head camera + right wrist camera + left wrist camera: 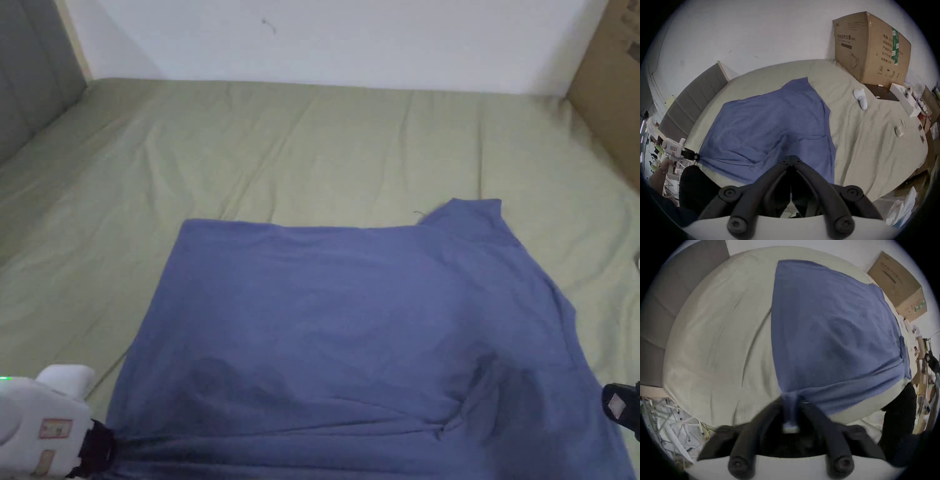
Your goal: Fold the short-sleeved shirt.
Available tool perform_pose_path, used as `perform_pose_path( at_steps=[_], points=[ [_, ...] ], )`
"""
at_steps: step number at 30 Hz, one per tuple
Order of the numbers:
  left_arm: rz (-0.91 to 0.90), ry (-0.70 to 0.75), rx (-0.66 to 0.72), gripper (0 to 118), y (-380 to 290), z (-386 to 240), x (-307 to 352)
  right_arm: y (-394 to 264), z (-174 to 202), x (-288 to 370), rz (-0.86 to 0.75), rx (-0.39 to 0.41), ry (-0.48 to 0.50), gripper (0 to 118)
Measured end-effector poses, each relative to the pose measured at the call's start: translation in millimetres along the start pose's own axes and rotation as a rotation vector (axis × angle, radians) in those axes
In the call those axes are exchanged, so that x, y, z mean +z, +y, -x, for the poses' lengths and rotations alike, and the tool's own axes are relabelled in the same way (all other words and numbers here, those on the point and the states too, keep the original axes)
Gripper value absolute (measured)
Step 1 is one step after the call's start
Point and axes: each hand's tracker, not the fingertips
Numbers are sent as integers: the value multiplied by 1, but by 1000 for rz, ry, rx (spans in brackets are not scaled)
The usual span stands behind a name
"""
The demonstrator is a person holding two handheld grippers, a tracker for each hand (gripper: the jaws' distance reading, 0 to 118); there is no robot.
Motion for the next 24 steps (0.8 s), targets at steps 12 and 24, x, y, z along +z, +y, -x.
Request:
perform_pose_path(
  at_steps=[12,24],
  points=[
    [-113,-63,77,2,-7,-28,48,-45,-75,-85,501,-55,-117,101],
    [-93,-69,120,2,-3,-22,54,-42,-65,-55,408,22,-51,0]
  ],
)
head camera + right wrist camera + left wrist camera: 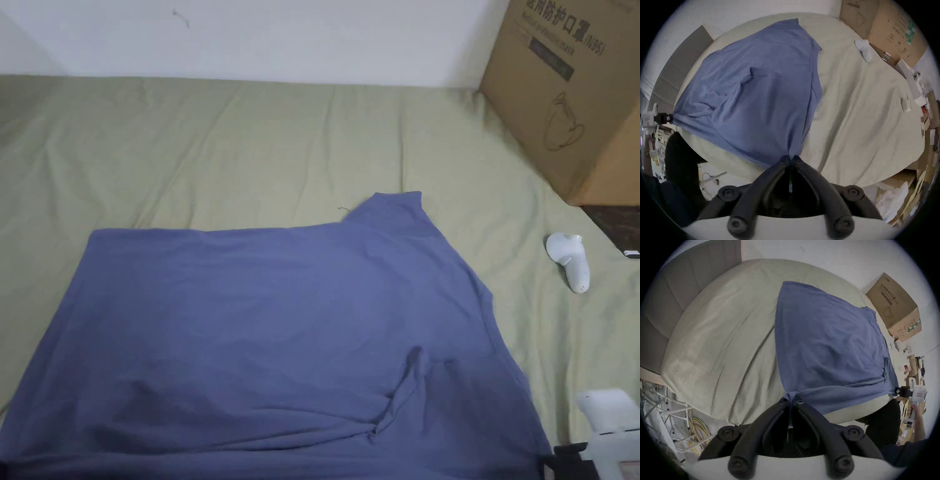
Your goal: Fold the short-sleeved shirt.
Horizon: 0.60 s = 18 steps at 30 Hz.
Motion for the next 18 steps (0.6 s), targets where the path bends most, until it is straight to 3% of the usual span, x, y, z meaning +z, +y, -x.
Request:
perform_pose_path(
  at_steps=[3,7,11,15,18],
  points=[
    [0,-38,53,2,5,8,6,6,-9,18,-39,-115,63,0],
    [-32,-59,81,2,30,10,24,33,-6,52,-116,-188,144,0],
    [-62,-82,36,2,82,4,24,94,-7,56,-88,-188,140,0],
    [-40,-68,15,2,145,5,-26,168,-9,11,-41,-156,106,0],
    [22,-46,21,2,175,11,-78,210,-17,-48,63,-217,85,0]
  ],
)
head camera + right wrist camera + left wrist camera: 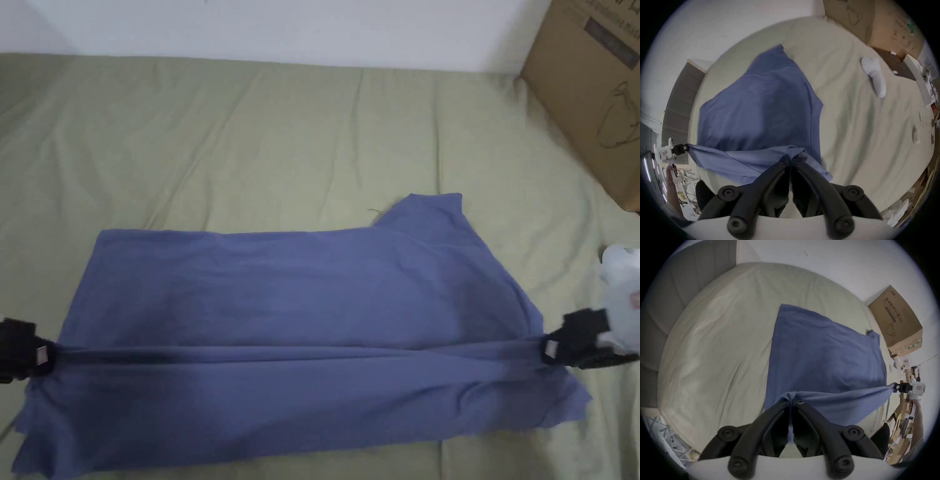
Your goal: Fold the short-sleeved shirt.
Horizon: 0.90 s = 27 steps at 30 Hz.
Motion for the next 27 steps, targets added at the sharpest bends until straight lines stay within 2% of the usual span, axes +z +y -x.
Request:
perform_pose_path(
  at_steps=[3,4,6,7,8,9,10,11,15,16,17,18,19,20,21,23,25,27],
  points=[
    [66,19,31,4,13,5,-38,23,0,-42,47,-66,-17,0],
    [68,16,34,10,11,8,-44,23,2,-47,36,-83,-15,6],
    [66,25,36,42,7,8,-46,17,5,-45,-5,-96,-29,33],
    [56,18,39,63,4,8,-42,12,8,-39,-32,-95,-5,57],
    [35,-1,43,80,-1,7,-34,6,11,-31,-48,-94,6,83],
    [25,-13,35,96,-7,3,-23,-4,13,-18,-75,-95,2,103],
    [11,-39,19,110,-11,-1,-14,-12,16,-8,-113,-87,9,114],
    [-24,-55,-1,109,-18,-6,-2,-24,20,6,-166,-78,35,114],
    [-185,-42,-54,108,-54,-28,49,-71,34,56,-329,-22,104,114],
    [-231,-44,-77,102,-65,-31,60,-86,38,66,-373,-10,121,112],
    [-274,-47,-95,88,-77,-37,72,-101,43,74,-431,9,130,107],
    [-309,-40,-101,64,-87,-40,80,-112,47,79,-463,25,122,96],
    [-347,-27,-110,22,-99,-45,89,-127,52,85,-499,45,91,60],
    [-360,-11,-117,0,-108,-47,93,-137,57,86,-525,56,42,17],
    [-354,12,-121,0,-116,-49,94,-145,60,86,-537,61,1,0],
    [-352,50,-112,0,-132,-49,98,-158,59,84,-532,48,-26,0],
    [-302,37,-87,0,-138,-42,96,-160,55,81,-507,49,32,0],
    [-286,42,-62,0,-139,-32,92,-160,51,80,-483,12,35,0]
  ],
)
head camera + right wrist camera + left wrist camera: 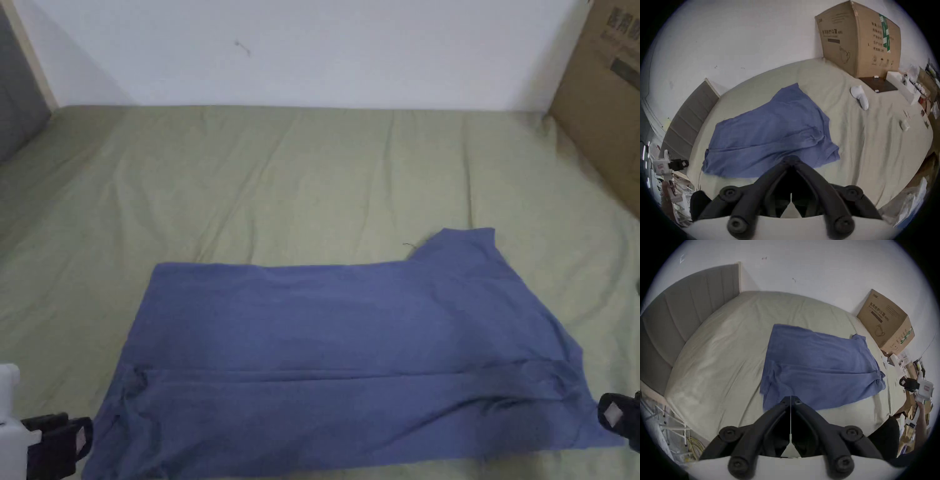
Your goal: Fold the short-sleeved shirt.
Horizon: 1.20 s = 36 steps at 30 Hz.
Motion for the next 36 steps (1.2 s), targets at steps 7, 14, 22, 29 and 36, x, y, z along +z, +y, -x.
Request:
perform_pose_path(
  at_steps=[7,14,22,29,36],
  points=[
    [135,84,108,105,1,44,-74,5,-14,-4,17,-127,66,0],
    [291,144,18,110,-13,26,-139,0,-18,-8,38,-121,85,0],
    [135,55,-62,0,4,-1,-84,4,-65,-40,79,-77,-60,21],
    [103,61,-37,0,17,0,-61,23,-101,-112,220,-144,-97,117],
    [136,92,-54,0,11,-2,-74,20,-93,-141,317,-14,-196,92]
  ],
)
